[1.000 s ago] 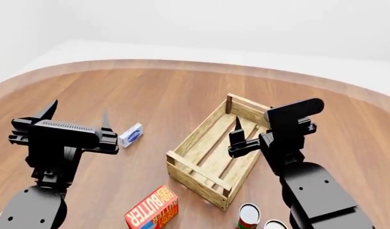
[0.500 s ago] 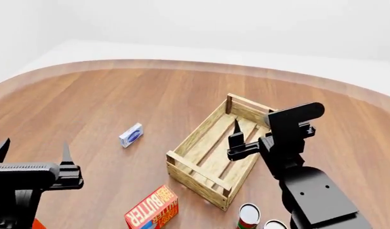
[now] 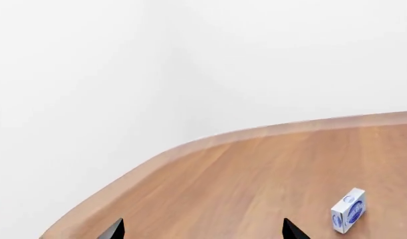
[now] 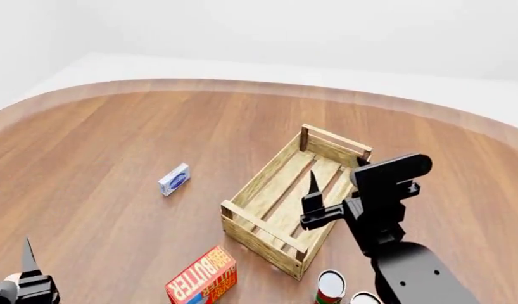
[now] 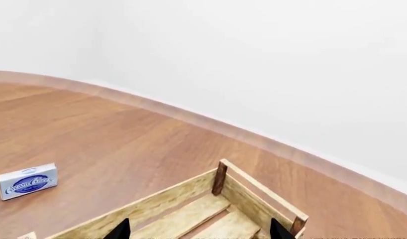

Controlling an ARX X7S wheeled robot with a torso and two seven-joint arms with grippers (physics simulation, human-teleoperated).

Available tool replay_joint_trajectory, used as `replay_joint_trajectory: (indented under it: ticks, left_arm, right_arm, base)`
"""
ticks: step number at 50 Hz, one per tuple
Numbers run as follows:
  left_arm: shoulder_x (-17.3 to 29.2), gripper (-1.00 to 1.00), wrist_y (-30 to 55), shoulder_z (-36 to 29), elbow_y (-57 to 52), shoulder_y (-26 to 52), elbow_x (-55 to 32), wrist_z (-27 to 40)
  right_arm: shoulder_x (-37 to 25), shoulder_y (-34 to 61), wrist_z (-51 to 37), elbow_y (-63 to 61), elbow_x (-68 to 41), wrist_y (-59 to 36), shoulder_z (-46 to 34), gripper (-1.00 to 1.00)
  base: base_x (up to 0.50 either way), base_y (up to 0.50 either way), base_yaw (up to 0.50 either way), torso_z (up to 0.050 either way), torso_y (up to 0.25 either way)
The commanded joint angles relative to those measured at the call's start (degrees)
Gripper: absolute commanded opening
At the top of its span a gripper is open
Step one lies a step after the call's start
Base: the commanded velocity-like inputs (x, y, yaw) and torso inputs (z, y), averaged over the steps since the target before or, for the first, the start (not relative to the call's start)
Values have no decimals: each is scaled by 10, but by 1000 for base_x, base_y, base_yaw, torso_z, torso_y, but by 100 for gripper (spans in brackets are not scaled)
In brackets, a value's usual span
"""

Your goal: Pick up the ketchup, and put it in the wooden tray.

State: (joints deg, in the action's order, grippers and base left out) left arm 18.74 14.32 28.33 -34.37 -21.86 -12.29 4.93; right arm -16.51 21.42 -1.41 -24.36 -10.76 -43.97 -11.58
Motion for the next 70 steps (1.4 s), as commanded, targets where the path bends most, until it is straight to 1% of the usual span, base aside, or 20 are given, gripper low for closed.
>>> replay_joint_trajectory:
  ticks: [1, 9, 28, 43, 51, 57, 70]
  left_arm:
    - [-25, 100, -51, 32, 15, -54, -4, -5]
    - [-36, 100, -72, 40, 33, -72, -4, -8]
    - [-44, 100, -104, 64, 54, -100, -12, -16]
    - [-46, 100, -113, 48, 77, -92, -8, -20]
    - [-45, 100, -110, 29, 72, -87, -4, -24]
    - [-45, 100, -107, 8, 75, -78, 5, -26]
    - [-45, 100, -107, -12, 88, -69, 9, -29]
  right_arm:
    - [-2, -9, -5, -4, 1, 4, -5, 100]
    - [-2, -9, -7, 1, 1, 7, -7, 100]
    - [0, -8, -12, 9, 1, 10, -17, 100]
    - [1, -6, -17, 14, 2, 10, -25, 100]
    - [-5, -16, -20, -4, -2, 3, -19, 100]
    - [-5, -16, -21, 2, -3, 7, -19, 100]
    - [-4, -13, -24, 18, -2, 16, -20, 100]
  base:
    - [0, 0, 0, 0, 0]
    - [0, 0, 0, 0, 0]
    - [0, 0, 0, 0, 0]
    - [0, 0, 0, 0, 0]
    - [0, 0, 0, 0, 0]
    - [0, 0, 0, 0, 0]
    - [0, 0, 0, 0, 0]
